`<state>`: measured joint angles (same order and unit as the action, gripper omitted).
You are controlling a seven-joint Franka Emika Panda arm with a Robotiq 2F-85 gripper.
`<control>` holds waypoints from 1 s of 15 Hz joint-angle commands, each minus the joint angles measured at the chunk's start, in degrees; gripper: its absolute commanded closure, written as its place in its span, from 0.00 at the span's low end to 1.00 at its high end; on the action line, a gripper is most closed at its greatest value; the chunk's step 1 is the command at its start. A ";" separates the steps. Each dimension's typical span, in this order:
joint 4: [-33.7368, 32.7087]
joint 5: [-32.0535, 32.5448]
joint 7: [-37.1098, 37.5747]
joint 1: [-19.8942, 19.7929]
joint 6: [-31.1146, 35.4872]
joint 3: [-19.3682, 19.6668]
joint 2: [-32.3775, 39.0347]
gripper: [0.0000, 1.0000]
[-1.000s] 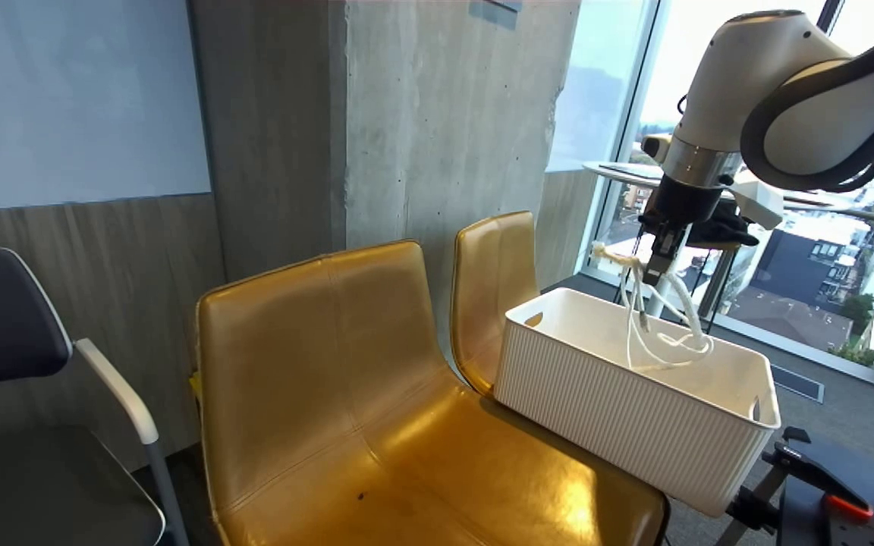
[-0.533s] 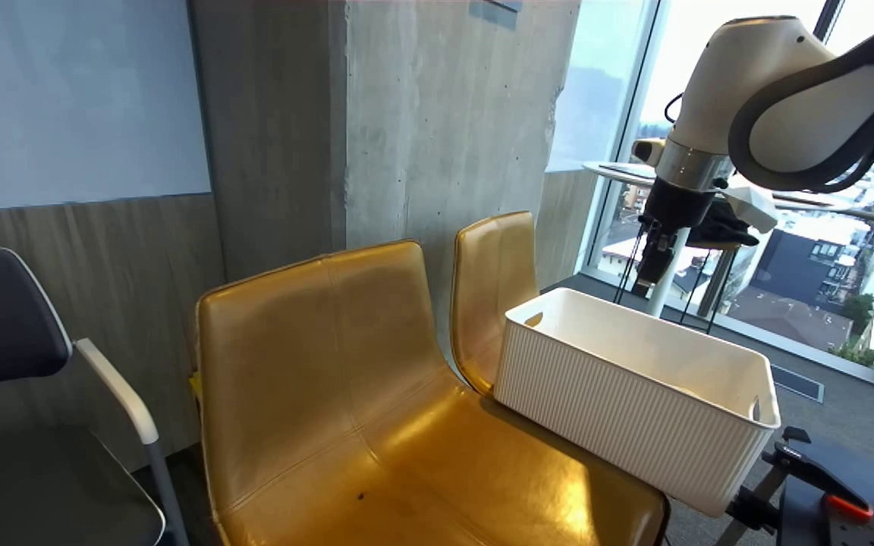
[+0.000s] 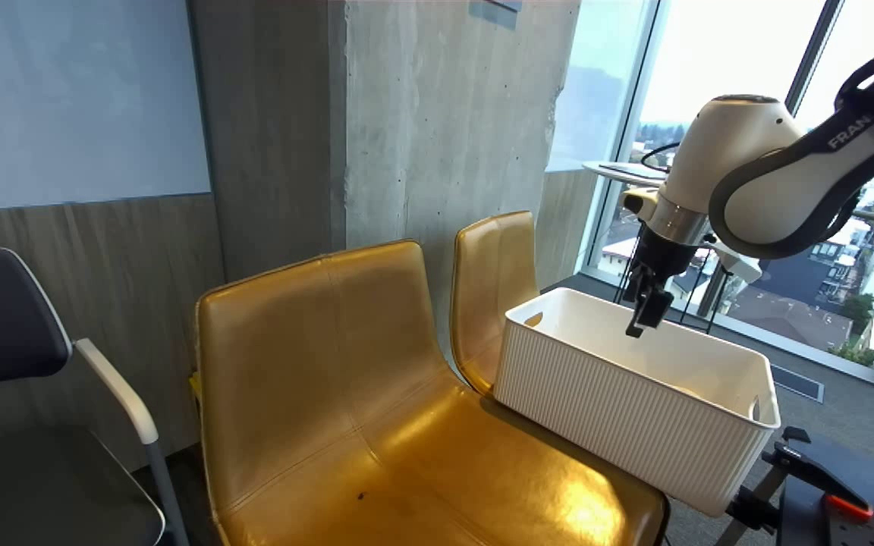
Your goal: Put the ropes in the basket
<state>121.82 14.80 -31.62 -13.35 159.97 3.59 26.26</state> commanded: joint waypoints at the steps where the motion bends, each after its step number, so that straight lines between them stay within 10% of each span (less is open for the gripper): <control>1: -2.83 -2.68 -6.95 -5.50 3.69 -4.59 7.06 0.00; 15: -25.55 0.43 -14.73 -6.65 2.63 -4.55 35.40 0.00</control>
<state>101.79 14.29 -44.75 -20.04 163.49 -1.00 56.46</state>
